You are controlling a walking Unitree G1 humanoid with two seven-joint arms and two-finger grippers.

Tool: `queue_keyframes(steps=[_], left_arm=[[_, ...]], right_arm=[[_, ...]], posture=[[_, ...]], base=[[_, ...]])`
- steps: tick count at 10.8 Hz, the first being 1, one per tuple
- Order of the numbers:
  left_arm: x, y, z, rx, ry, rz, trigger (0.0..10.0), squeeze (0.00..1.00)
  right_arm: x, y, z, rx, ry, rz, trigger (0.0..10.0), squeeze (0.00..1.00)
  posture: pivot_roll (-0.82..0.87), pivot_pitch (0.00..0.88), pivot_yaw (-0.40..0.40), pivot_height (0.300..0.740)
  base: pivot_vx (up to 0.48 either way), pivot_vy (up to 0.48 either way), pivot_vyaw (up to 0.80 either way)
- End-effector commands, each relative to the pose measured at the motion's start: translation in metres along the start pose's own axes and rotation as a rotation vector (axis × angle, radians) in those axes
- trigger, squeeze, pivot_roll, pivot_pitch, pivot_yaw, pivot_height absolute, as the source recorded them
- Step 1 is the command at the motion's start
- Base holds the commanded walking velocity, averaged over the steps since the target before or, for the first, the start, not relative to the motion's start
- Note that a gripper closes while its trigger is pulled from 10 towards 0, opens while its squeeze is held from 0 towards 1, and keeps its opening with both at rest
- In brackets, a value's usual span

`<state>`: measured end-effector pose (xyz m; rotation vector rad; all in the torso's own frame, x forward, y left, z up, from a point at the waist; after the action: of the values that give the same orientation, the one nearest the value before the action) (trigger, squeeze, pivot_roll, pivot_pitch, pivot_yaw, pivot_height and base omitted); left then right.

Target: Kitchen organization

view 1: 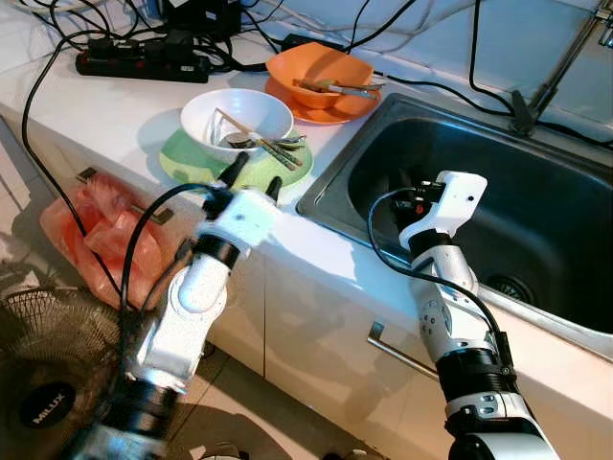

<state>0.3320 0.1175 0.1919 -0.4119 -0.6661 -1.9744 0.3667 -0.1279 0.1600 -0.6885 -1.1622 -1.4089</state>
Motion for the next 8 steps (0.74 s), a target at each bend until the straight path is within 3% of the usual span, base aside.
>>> queue_keyframes(steps=[1,4,8], left_arm=[[0.012,0.004,-0.001,-0.023,0.05,-0.041,10.0,0.0],[0.011,0.011,0.007,-0.019,0.235,-0.056,10.0,0.0],[0.009,0.02,-0.008,-0.084,0.307,-0.061,10.0,0.0]], right_arm=[[-0.003,-0.002,-0.004,-0.018,0.012,0.013,10.0,0.0],[-0.006,-0.003,-0.001,-0.018,0.023,0.015,10.0,0.0],[0.004,-0.002,0.0,-0.02,0.023,-0.021,10.0,0.0]], posture=[[0.09,0.104,-0.068,0.74],[0.09,0.097,-0.049,0.74],[0.07,0.081,-0.033,0.74]], base=[[0.0,0.0,0.0],[0.0,0.0,0.0],[0.0,0.0,0.0]])
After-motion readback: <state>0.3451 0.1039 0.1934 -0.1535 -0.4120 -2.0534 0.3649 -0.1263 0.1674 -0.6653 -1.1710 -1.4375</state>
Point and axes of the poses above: a point about 5 cm out from each wrist's last joint towards the gripper, its own y axis pointing out of the wrist towards the gripper, its own x axis along the axis of the wrist's last joint, z = x × y, the point moved 2 cm from there along y, pointing out of the wrist towards the gripper, and after that the axes turned 8 degrees about y, right-handed, at the moved point
